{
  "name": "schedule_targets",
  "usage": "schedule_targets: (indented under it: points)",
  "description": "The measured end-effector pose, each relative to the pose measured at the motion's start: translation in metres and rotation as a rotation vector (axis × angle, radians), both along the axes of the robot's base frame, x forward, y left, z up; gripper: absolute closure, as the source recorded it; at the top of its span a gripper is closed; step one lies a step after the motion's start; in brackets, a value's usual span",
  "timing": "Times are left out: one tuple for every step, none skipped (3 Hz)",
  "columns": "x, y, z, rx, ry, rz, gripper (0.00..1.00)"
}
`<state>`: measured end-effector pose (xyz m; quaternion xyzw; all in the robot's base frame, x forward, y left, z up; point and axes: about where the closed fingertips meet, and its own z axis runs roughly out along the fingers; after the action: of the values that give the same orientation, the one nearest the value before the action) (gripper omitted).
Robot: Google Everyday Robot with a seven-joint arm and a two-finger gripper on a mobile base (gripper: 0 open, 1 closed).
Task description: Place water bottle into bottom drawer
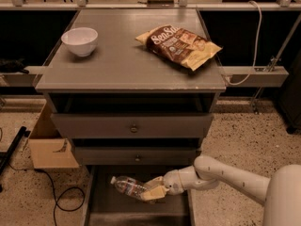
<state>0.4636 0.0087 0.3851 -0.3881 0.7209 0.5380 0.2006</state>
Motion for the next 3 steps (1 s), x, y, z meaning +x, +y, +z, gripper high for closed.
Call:
schedule_targets:
  points:
    - [-0.0091, 0.001, 0.0034, 0.018, -0.083, 0.022, 1.0]
    - [-0.0157, 0.0006, 0.0058, 0.027, -0.151, 0.033, 1.0]
    - [-0.016, 0.0006, 0.0058, 0.027, -0.154, 0.033, 1.0]
